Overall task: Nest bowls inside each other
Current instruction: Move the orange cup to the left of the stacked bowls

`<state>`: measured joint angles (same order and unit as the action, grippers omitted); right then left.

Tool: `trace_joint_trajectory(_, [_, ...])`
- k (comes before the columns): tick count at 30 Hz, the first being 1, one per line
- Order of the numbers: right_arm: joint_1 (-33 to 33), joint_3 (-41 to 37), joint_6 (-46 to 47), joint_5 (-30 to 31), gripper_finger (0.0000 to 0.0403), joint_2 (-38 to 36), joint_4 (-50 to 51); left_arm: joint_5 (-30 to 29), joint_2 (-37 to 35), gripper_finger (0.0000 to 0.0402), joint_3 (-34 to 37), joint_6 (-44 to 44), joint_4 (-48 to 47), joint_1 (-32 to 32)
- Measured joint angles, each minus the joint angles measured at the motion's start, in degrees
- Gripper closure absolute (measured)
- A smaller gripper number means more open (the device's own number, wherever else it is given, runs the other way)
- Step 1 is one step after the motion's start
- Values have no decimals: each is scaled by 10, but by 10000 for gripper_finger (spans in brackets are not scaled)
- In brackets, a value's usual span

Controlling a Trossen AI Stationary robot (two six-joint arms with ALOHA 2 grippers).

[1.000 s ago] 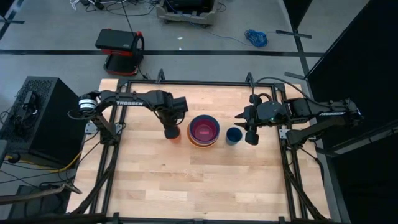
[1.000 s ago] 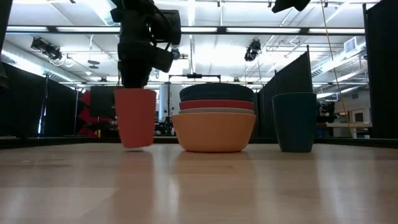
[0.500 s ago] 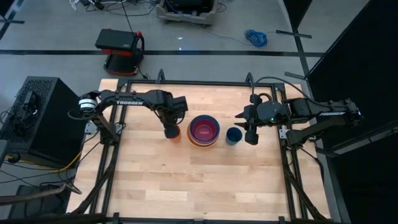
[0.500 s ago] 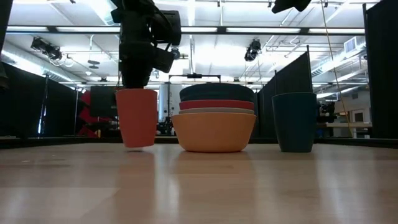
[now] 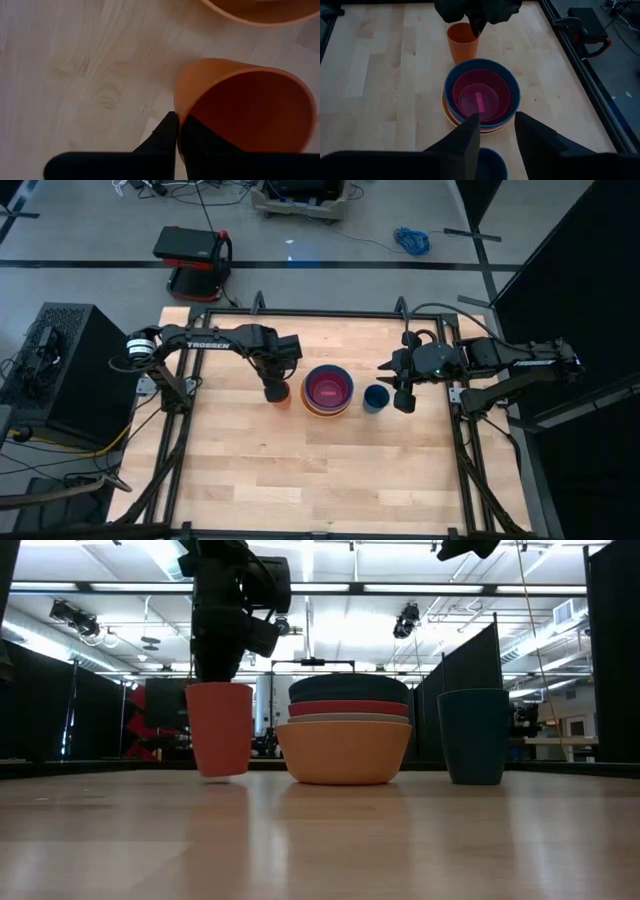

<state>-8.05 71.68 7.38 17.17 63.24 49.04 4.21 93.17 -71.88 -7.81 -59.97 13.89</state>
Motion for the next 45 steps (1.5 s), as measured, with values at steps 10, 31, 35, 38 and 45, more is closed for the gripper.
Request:
trace_joint_trajectory(10, [0, 0, 1, 0, 280, 0, 0, 0, 16, 402, -1, -2, -12, 0])
trace_joint_trajectory(31, [0, 0, 1, 7, 280, 0, -1, 0, 27, 402, -4, 3, 5, 0])
trace_joint_trajectory(35, [0, 0, 1, 7, 285, 0, -1, -15, 27, 401, -4, 3, 4, 0])
trace_joint_trajectory(38, [0, 0, 1, 7, 290, 0, -1, -17, 27, 398, -4, 3, 3, 0])
trace_joint_trajectory(45, [0, 0, 0, 8, 291, 0, -1, -21, 28, 389, -4, 2, 2, 0])
